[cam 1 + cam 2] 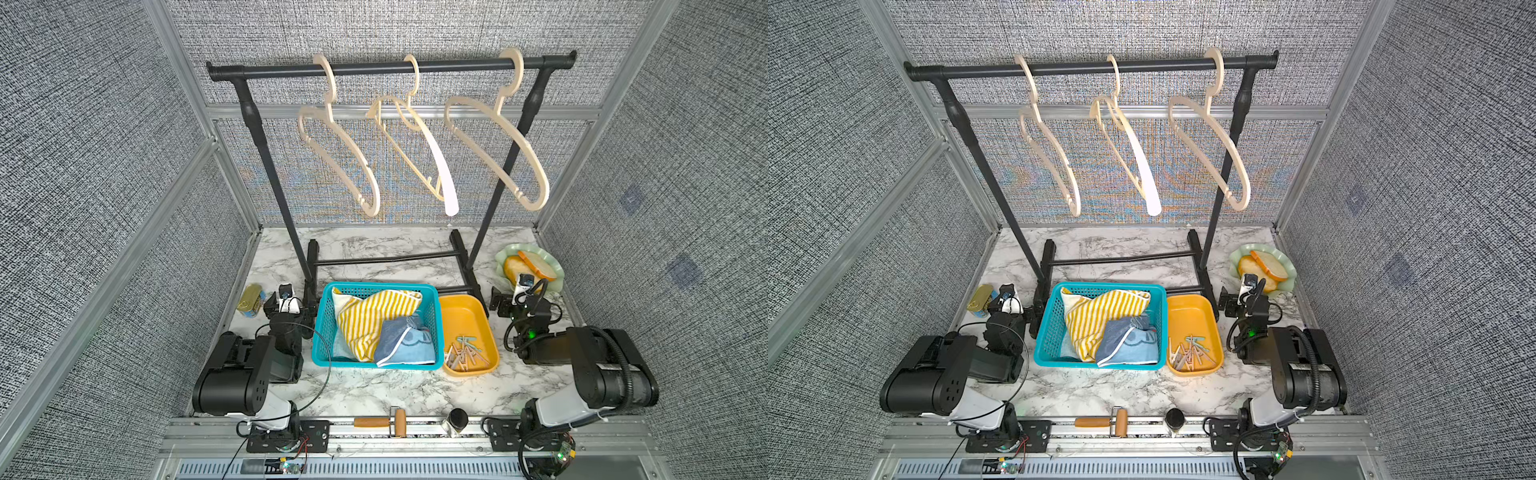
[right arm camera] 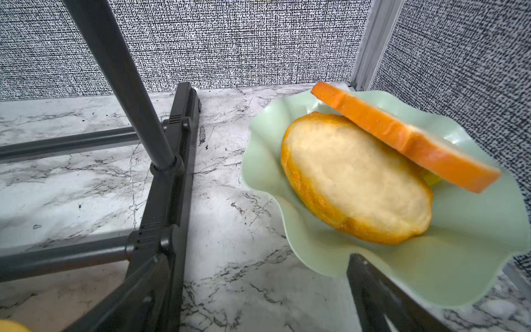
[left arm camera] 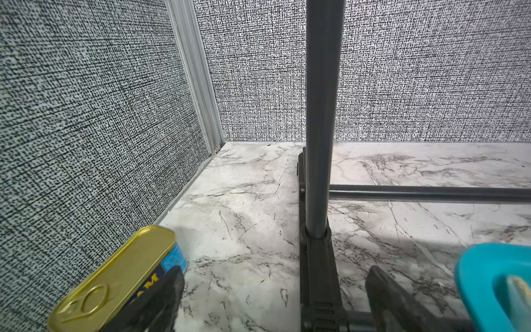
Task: Remove the clothespins securing towels to the hanger
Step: Reset both arms
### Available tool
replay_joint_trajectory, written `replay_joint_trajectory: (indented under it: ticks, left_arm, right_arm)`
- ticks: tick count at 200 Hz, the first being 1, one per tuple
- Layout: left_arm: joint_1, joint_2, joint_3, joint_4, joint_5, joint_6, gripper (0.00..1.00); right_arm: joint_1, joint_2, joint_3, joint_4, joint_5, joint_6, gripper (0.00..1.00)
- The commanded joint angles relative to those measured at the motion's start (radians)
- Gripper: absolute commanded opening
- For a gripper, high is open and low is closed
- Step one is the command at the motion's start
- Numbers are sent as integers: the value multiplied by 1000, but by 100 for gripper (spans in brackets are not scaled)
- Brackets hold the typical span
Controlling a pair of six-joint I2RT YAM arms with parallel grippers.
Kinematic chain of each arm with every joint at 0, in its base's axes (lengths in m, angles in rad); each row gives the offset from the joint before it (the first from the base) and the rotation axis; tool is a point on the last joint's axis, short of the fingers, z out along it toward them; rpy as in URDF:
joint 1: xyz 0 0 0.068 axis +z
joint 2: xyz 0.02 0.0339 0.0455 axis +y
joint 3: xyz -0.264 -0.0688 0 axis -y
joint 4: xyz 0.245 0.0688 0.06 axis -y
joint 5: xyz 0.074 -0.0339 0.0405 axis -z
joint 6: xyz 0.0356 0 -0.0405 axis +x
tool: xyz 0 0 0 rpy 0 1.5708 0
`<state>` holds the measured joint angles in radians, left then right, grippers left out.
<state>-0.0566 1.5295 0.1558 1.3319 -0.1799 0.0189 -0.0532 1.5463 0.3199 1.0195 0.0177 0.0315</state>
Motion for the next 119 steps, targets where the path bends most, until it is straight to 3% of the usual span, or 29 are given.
replay_joint_trajectory:
  ticks: [1,41,59,73,82,93,109,119]
  left_arm:
    - [1,-2,1,32,17,0,99]
    - [1,-1,0,33,17,0,100]
    - [0,-13,-45,107,48,6,100]
    - [1,-4,-135,282,43,8,100]
    - [0,26,-162,368,-25,-17,100]
    - [3,62,-157,417,-18,-2,100]
    - [2,17,-133,298,10,-6,100]
    - [3,-6,-107,219,-14,-18,99]
  right_arm:
    - [4,2,5,2,-6,-3,99]
    - [10,-4,-14,32,-31,-26,99]
    - [21,-10,-133,241,-75,-58,99]
    - [20,22,-182,380,59,-1,99]
    - [7,10,-164,320,128,40,99]
    - [0,-9,-105,190,94,43,99]
    - [10,-2,-52,103,-94,-46,99]
    - [12,-11,-45,76,-94,-55,99]
